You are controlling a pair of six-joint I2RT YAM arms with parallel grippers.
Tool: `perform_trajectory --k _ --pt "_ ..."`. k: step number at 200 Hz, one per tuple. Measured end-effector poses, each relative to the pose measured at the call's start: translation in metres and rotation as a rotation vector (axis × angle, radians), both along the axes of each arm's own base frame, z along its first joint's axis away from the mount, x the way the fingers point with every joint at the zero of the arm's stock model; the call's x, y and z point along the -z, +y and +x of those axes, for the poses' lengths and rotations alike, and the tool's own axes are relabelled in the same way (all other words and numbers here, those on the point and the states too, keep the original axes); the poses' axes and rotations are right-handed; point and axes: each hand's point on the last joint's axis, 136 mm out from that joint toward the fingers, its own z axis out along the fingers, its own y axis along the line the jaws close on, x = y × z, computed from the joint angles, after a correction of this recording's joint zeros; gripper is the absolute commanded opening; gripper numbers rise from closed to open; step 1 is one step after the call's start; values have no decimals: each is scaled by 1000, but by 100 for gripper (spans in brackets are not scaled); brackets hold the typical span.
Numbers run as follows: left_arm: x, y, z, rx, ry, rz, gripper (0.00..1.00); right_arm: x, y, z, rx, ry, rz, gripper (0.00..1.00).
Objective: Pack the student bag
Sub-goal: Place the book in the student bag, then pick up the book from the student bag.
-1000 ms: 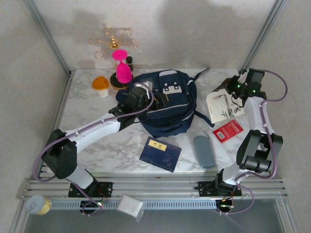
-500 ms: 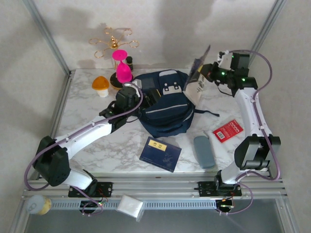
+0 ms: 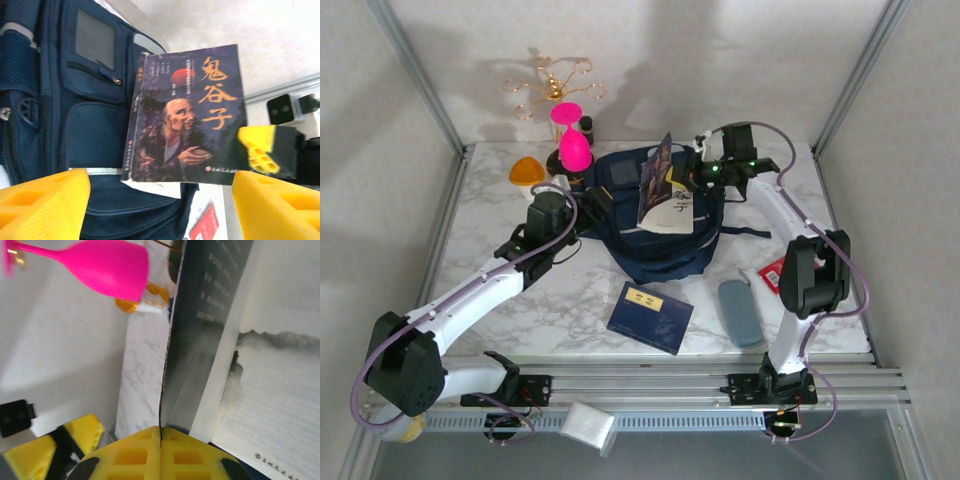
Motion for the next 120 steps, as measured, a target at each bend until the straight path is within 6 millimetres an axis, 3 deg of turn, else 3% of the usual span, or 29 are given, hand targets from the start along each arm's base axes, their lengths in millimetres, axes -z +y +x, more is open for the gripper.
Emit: perform_trajectory --k 13,26,40,68,92,120 --pt "5 0 2 -1 10 3 77 22 -1 3 5 33 -24 10" --pt "14 -3 5 7 31 11 77 42 -5 2 17 63 -58 27" --pt "32 -10 11 27 75 25 77 57 -11 2 32 73 -111 35" --pt "75 -32 29 93 178 60 74 73 -31 8 89 56 -237 52" --pt "97 -59 53 164 217 88 71 86 -57 16 157 55 -335 64" --pt "116 -86 73 234 230 117 66 94 -69 24 177 58 -365 65"
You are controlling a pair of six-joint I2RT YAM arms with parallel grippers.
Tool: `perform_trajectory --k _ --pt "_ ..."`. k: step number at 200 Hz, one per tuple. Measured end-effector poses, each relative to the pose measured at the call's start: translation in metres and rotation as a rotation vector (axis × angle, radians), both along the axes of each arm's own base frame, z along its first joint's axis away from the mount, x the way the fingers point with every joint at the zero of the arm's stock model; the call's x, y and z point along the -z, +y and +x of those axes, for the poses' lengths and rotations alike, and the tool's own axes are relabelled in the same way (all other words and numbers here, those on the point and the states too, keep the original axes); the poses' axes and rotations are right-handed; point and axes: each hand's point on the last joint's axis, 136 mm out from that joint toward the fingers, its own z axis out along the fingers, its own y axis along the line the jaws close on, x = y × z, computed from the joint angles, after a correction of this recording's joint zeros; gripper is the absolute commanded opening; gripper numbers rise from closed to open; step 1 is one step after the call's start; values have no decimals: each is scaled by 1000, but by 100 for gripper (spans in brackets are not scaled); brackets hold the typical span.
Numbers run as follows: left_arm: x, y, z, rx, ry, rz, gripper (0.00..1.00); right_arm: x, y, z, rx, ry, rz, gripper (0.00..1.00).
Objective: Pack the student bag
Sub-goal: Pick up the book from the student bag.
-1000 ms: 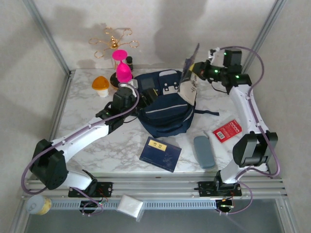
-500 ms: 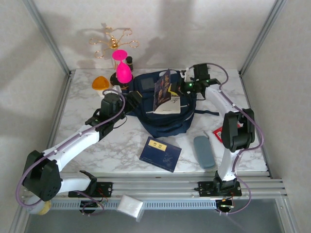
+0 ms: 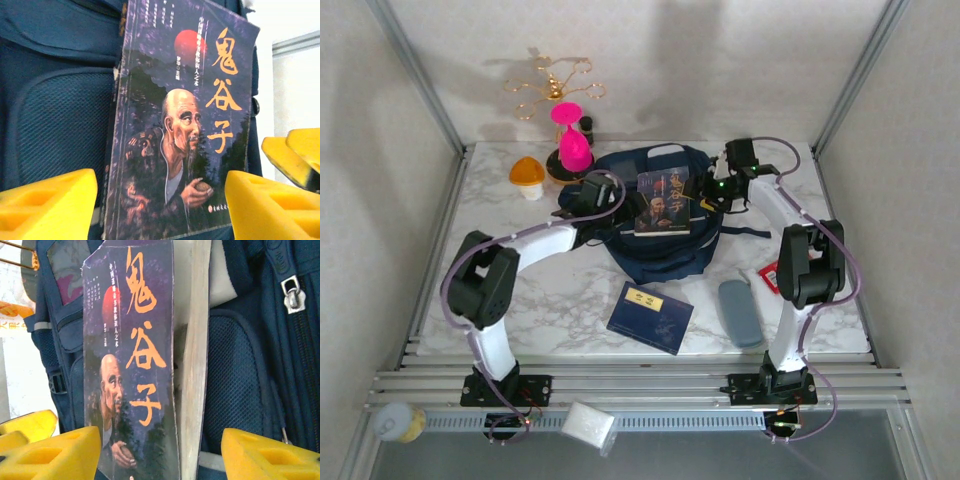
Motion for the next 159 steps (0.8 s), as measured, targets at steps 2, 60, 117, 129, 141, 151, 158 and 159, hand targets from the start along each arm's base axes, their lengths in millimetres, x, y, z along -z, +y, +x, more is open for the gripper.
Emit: perform_trajectory --k 2,60,117,129,141,151,158,159 --pt "2 -1 1 4 3 4 66 0 0 1 -1 1 2 65" --pt "39 -18 10 84 59 62 58 41 8 11 -17 75 2 68" --pt "54 -18 11 98 76 88 51 46 33 10 -85 77 63 67" --pt "55 -18 10 97 80 91 51 45 40 7 -105 72 84 67" --pt "55 -17 11 96 80 93 50 44 42 8 -113 67 102 66" --pt "55 -17 11 97 79 95 51 43 42 8 -113 67 108 65" --pt "55 -17 10 98 79 96 50 43 42 7 -114 65 110 65" --pt "55 -17 10 98 79 96 50 42 42 7 -115 64 111 65"
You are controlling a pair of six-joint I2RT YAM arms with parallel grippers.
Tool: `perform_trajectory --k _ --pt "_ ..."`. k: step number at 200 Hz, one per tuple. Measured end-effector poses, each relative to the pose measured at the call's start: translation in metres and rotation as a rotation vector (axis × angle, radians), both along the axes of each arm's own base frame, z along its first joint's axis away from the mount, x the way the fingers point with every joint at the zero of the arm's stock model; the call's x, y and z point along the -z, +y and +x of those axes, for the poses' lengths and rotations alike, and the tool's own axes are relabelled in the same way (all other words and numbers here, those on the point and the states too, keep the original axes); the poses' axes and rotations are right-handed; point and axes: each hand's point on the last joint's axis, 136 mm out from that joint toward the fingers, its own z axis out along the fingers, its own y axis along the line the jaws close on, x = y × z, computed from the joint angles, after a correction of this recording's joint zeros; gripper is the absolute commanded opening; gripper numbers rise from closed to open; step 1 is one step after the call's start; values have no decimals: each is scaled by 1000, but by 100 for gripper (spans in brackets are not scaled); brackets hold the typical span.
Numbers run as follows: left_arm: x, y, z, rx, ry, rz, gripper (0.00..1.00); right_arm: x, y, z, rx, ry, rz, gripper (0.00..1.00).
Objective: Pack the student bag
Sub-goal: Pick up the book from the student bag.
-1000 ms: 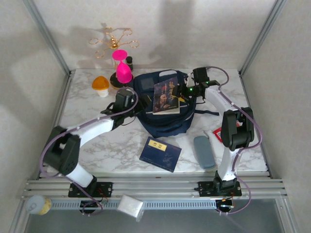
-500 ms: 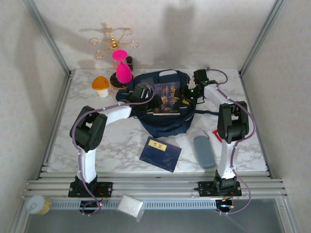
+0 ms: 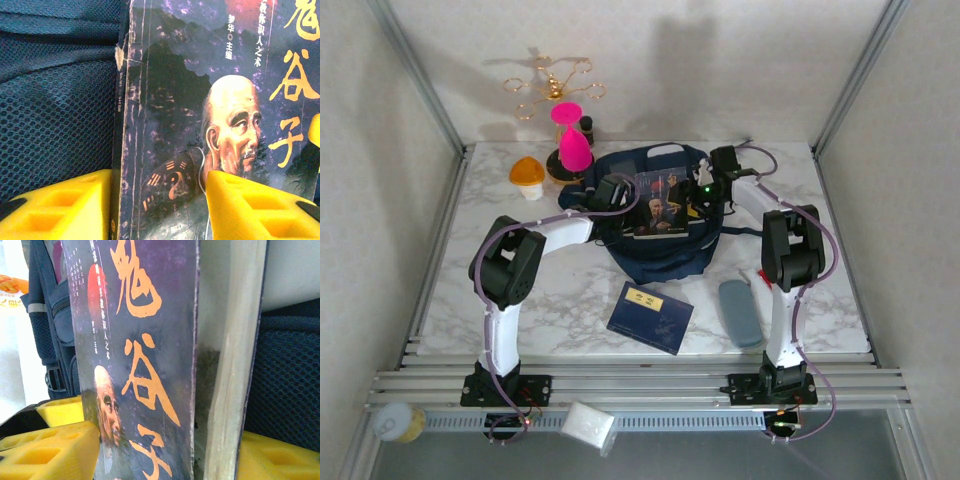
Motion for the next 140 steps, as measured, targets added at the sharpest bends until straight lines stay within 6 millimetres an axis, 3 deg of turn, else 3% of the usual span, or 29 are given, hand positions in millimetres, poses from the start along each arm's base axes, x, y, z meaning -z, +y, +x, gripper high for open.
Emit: perform_trajectory --k 23,74,140 --pt "0 0 0 5 -3 6 50 -10 0 -5 -8 -30 26 62" --pt "0 0 -1 16 -10 13 50 -58 11 -34 -80 -105 172 61" --pt "0 -1 -1 13 -17 27 50 -41 5 -30 -51 -81 129 56"
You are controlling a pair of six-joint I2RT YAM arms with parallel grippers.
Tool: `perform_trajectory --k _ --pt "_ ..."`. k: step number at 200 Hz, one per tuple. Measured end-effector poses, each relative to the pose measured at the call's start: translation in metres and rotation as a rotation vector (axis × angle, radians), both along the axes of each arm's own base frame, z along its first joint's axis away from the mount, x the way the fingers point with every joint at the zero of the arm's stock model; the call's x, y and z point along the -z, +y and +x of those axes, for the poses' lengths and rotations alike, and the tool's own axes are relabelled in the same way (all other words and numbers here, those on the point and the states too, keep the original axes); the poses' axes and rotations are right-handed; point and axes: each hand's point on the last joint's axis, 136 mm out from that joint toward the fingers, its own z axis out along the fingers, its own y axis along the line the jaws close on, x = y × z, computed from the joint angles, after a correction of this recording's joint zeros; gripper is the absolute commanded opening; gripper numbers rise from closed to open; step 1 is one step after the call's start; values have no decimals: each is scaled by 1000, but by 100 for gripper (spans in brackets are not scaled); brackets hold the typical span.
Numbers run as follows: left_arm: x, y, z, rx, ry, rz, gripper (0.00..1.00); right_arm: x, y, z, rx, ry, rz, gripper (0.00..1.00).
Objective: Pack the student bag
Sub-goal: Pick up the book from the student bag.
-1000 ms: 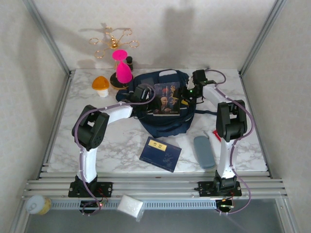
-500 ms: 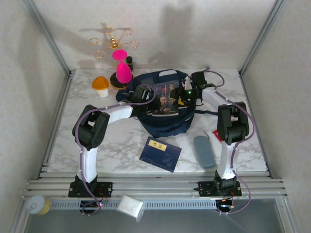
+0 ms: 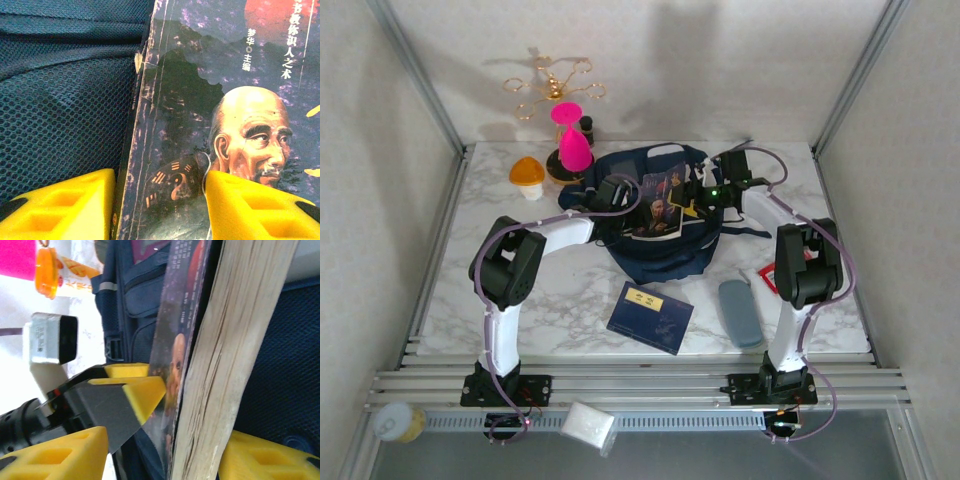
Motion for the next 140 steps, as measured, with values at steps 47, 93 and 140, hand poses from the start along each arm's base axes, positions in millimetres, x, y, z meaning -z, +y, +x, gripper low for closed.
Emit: perform_trajectory --k 47,93,140 --pt "-1 0 0 -3 -3 5 51 18 -4 1 12 40 -25 33" --pt "-8 -3 -7 19 -8 20 54 13 -18 5 56 47 3 0" --pt "-53 -4 -20 78 -87 45 59 -18 -48 5 142 17 80 0"
